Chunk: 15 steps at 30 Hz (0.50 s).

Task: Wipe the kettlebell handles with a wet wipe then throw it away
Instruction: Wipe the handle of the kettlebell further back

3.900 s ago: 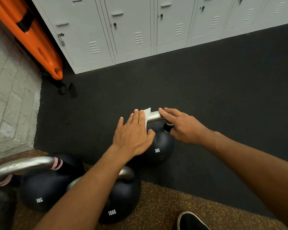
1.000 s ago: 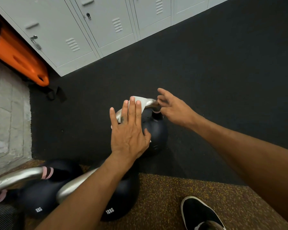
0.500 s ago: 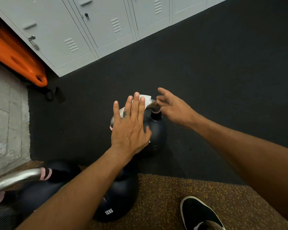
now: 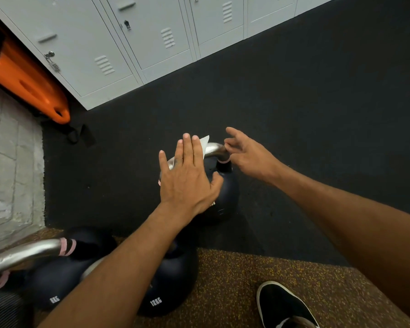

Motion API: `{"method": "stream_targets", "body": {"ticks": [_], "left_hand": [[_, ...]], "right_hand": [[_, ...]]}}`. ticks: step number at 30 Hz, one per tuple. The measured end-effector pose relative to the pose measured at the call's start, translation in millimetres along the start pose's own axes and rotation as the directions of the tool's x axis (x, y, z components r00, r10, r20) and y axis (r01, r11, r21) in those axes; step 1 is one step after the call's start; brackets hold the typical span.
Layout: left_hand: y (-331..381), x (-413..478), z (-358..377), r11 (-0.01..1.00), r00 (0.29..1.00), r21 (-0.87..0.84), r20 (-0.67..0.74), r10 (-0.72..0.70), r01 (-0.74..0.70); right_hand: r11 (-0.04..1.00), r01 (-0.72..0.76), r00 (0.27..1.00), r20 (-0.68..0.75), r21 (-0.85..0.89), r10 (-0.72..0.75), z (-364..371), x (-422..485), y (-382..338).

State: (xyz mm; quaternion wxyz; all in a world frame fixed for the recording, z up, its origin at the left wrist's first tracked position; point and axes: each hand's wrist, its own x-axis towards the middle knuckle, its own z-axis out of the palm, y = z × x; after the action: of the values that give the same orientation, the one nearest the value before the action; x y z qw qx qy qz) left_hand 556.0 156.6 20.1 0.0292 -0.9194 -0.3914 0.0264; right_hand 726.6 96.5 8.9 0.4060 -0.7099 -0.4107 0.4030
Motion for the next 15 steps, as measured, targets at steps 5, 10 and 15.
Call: {"method": "stream_targets", "body": {"ticks": [5,10,15], "left_hand": [[1,-14,-3,0.999,1.0,0.038,-0.005,0.007,-0.006],[-1,-28,2,1.0,1.0,0.018,0.008,-0.025,0.025],[-4,31,-31,0.996,0.987,-0.07,0.157,-0.046,0.058]], "right_hand": [[1.0,0.005,1.0,0.005,-0.001,-0.005,1,1,-1],[1.0,-0.004,1.0,0.009,0.018,0.004,3,4,2],[1.0,-0.003,1.0,-0.024,-0.019,0.002,2,8,5]]}}
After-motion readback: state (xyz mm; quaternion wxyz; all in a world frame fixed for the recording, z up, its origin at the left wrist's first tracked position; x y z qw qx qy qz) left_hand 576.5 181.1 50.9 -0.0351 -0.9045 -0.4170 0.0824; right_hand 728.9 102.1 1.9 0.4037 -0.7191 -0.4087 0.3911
